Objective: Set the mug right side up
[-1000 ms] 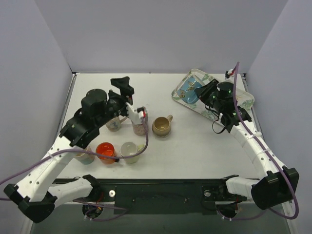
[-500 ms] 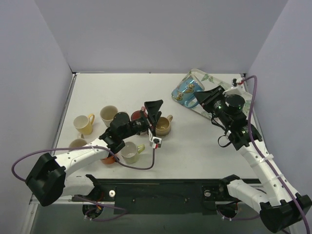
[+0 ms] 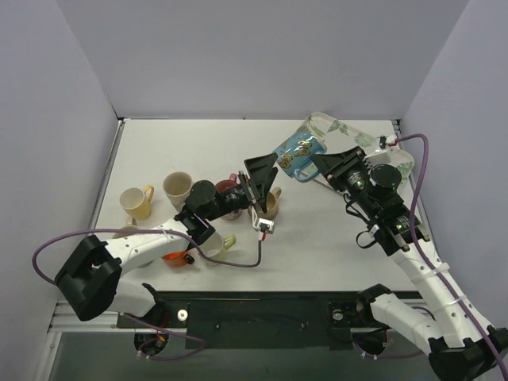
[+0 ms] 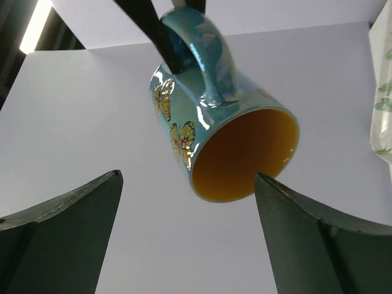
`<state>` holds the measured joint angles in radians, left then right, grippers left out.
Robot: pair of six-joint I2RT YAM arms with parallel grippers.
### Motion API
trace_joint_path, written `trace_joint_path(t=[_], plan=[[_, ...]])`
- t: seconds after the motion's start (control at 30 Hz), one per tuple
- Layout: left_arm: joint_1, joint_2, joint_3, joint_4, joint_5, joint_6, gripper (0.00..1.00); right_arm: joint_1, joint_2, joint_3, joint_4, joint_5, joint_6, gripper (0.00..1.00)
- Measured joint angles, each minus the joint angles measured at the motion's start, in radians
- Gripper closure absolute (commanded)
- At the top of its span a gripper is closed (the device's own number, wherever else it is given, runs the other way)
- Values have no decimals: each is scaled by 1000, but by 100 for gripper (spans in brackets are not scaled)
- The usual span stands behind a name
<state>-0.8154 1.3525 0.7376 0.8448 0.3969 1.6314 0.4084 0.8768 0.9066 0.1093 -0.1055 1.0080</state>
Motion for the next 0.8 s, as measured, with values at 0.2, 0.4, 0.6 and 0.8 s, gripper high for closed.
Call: trace_joint_path(t=[0.2, 0.4, 0.6, 0.8], plan=[[20, 25, 111, -17, -8, 15, 0, 43, -2, 0, -1, 0, 17, 100], [19, 50, 145, -21, 1, 38, 26, 121, -2, -1, 8, 8, 21, 100], [21, 66, 154, -4, 33, 51, 100, 154, -2, -19, 31, 25, 62, 100], [14, 51, 155, -29, 38, 48, 100, 156, -2, -12, -1, 64, -7, 43]])
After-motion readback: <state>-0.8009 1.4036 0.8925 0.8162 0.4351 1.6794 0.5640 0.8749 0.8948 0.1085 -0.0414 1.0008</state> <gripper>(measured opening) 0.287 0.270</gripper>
